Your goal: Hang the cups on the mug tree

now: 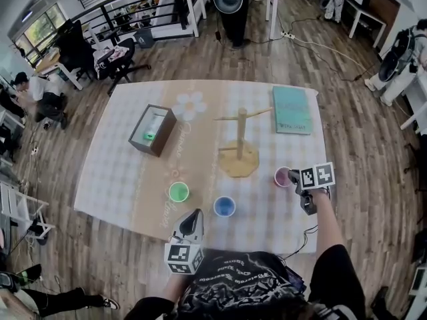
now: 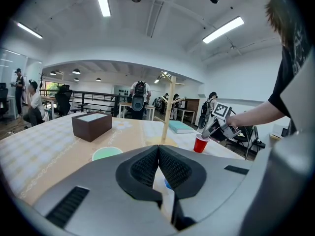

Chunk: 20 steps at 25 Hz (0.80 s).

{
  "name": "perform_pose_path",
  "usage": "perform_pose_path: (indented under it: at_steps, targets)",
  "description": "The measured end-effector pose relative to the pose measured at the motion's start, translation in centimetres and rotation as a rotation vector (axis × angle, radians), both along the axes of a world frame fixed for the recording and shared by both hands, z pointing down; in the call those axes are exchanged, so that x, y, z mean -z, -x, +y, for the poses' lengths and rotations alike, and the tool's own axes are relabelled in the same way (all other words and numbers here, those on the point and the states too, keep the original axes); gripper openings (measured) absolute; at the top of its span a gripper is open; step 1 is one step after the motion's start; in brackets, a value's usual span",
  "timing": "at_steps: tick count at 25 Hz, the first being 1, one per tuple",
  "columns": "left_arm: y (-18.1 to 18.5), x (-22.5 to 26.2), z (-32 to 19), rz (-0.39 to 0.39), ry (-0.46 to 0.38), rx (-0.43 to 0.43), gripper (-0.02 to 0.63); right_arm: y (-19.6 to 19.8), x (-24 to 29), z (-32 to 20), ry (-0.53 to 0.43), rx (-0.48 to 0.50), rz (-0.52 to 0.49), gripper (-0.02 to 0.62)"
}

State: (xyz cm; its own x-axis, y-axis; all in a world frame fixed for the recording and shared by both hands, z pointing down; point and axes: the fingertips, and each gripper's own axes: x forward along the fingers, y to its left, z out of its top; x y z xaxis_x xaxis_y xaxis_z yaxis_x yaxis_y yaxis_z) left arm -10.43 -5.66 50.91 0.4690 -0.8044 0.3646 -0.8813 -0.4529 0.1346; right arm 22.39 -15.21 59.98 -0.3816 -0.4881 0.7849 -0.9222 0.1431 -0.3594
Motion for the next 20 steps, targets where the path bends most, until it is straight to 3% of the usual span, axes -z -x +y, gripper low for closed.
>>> perform_pose_path:
  at_steps: [5, 20]
  targets:
    - [0.1, 0.0, 0.1, 0.003, 0.002, -0.001, 0.02, -0.1, 1.2, -0.4, -0.048, -0.021, 0.02, 0.034]
    - [0.3, -0.2, -0.3, 0.026, 0.008, -0.002, 0.02, -0.7, 11.1, -4.1, -0.353, -0.104, 0.171, 0.032]
